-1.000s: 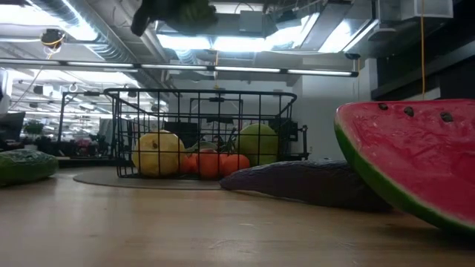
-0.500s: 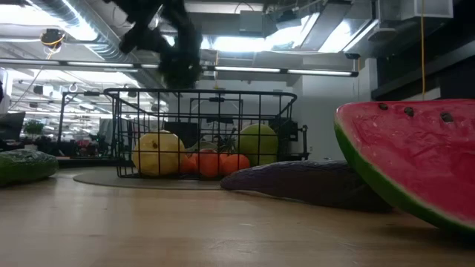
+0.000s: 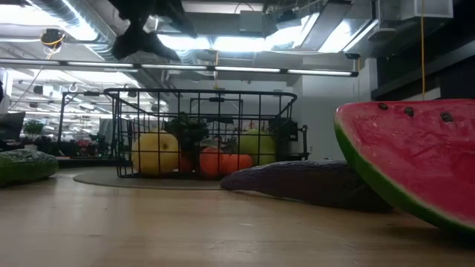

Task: Build produce basket
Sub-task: Put the red chili pepper into the black wire basket

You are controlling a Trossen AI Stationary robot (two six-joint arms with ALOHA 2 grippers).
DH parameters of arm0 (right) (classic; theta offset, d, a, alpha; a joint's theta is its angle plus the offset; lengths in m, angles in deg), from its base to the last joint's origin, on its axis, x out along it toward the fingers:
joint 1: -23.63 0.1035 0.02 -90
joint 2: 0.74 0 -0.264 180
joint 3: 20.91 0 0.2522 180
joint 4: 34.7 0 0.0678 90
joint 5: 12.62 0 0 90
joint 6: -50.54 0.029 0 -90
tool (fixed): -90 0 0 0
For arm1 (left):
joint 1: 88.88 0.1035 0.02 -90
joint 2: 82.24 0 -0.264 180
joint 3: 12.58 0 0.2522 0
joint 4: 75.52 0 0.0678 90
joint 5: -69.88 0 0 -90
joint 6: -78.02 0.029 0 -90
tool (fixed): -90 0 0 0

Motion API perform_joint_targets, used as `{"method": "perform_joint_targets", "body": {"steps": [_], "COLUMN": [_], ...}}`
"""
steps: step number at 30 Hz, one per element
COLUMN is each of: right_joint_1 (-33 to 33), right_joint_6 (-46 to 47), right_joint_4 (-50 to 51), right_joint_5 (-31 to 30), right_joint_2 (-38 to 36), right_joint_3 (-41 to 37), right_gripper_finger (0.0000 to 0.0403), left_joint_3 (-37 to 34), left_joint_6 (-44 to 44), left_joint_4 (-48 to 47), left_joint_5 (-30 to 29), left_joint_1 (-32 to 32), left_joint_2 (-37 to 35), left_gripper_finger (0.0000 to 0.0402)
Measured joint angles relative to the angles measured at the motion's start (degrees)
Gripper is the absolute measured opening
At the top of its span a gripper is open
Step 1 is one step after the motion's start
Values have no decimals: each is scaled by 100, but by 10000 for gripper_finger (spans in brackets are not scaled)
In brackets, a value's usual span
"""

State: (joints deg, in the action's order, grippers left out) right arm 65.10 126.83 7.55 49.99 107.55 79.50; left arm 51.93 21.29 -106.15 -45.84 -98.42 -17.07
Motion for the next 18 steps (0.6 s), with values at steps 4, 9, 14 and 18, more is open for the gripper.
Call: {"method": "perform_joint_targets", "body": {"steps": [4,9,14,18], "right_joint_1": [0,-54,-141,-227], "right_joint_6": [255,1141,1202,1242], "right_joint_4": [-40,-76,195,1074], "right_joint_5": [2,344,1389,2088], "right_joint_2": [0,0,0,0], "right_joint_3": [0,0,0,2], "right_gripper_finger": [220,220,220,220], "left_joint_3": [14,11,11,11], "left_joint_6": [5,-588,-362,-119], "left_joint_4": [50,514,1622,1885], "left_joint_5": [936,1487,1380,896], "left_joint_1": [-223,-1008,-1920,-2615], "left_joint_2": [-3,-3,-5,-5], "left_gripper_finger": [240,240,240,240]}}
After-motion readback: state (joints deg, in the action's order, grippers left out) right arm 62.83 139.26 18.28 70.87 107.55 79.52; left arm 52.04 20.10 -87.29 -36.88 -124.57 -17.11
